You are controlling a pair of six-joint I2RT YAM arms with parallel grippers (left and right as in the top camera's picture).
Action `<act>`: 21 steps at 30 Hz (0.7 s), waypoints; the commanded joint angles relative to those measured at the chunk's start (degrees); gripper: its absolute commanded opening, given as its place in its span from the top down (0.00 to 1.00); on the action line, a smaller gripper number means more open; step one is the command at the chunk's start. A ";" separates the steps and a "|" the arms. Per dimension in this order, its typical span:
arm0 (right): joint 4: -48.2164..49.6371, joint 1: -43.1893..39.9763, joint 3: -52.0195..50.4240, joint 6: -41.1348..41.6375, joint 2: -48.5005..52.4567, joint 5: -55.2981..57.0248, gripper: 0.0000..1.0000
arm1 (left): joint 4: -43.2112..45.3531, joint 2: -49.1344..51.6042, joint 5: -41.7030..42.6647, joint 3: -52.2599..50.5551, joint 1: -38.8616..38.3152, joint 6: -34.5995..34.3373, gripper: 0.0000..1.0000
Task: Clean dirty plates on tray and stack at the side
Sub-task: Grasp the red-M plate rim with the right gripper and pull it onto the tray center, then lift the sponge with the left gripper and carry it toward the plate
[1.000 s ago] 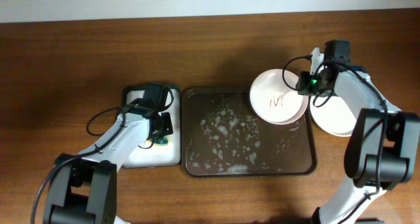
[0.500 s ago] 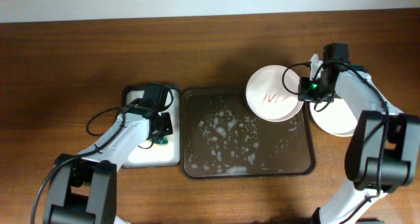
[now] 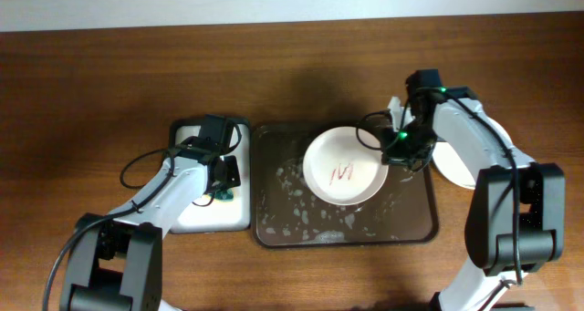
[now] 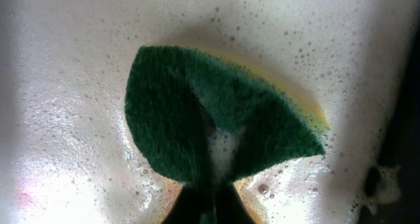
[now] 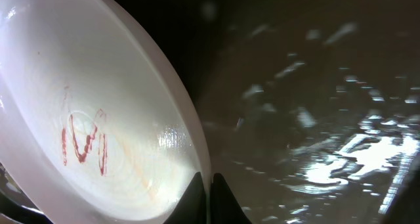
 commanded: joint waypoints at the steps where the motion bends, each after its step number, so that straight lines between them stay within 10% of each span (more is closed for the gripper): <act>1: -0.04 2.95 -0.11 1.73 -1.25 -0.70 0.96 | 0.11 -1.20 0.61 0.50 0.39 -0.13 1.00; 21: 1.51 6.47 -5.03 1.92 0.48 -0.72 0.96 | -0.11 -1.20 0.81 0.50 0.35 -0.13 1.00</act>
